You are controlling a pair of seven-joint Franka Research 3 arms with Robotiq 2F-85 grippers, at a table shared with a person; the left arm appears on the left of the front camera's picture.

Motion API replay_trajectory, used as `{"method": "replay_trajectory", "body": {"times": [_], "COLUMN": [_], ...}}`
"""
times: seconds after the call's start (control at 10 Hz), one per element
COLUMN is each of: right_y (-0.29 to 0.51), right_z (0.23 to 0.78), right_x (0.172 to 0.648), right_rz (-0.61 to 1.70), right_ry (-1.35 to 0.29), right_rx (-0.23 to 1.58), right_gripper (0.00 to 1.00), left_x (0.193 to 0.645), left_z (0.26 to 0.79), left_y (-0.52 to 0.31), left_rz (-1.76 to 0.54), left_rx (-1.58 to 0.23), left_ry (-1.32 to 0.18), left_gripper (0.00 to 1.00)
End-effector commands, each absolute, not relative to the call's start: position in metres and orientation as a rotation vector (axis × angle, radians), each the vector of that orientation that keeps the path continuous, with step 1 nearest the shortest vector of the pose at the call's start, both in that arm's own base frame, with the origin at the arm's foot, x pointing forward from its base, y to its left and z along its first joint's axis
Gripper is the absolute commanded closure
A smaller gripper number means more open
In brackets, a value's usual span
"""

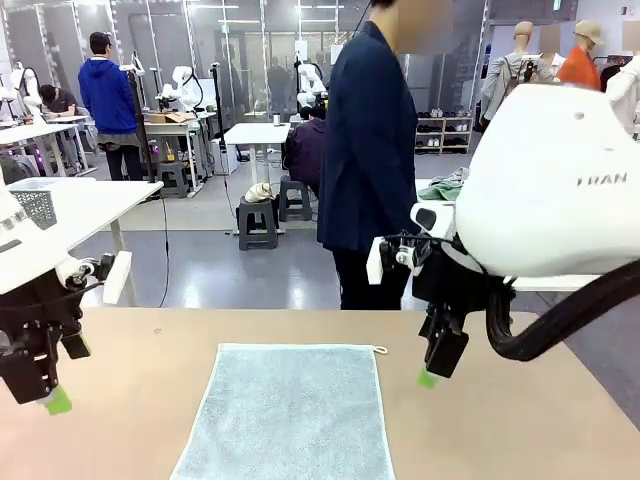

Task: Fold the towels and place them in the basket.
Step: When a person lays out a Towel with hook on the table, fold it in half twice.

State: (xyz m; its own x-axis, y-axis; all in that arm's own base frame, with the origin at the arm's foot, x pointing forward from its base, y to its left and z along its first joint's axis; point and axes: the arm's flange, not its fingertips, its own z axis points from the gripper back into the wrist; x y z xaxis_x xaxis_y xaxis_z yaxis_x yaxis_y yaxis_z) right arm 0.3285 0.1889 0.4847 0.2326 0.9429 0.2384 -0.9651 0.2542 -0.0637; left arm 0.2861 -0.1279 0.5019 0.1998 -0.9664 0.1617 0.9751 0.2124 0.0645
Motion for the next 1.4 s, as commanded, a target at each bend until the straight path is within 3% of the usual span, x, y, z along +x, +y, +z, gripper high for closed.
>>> {"method": "replay_trajectory", "body": {"times": [0.0,0.8,1.3], "right_y": [0.186,0.188,0.241], "right_z": [0.485,0.486,0.433], "right_x": [0.333,0.332,0.335], "right_rz": [1.354,1.329,1.408], "right_ry": [-0.298,-0.279,-0.187], "right_rx": [0.090,0.097,0.055], "right_gripper": [0.00,0.00,0.00], "left_x": [0.285,0.291,0.312], "left_z": [0.490,0.497,0.428], "left_y": [-0.128,-0.131,-0.207], "left_rz": [-1.403,-1.380,-1.499], "left_rx": [-0.035,-0.050,0.010], "left_ry": [-0.199,-0.176,-0.114], "left_gripper": [0.00,0.00,0.00]}}
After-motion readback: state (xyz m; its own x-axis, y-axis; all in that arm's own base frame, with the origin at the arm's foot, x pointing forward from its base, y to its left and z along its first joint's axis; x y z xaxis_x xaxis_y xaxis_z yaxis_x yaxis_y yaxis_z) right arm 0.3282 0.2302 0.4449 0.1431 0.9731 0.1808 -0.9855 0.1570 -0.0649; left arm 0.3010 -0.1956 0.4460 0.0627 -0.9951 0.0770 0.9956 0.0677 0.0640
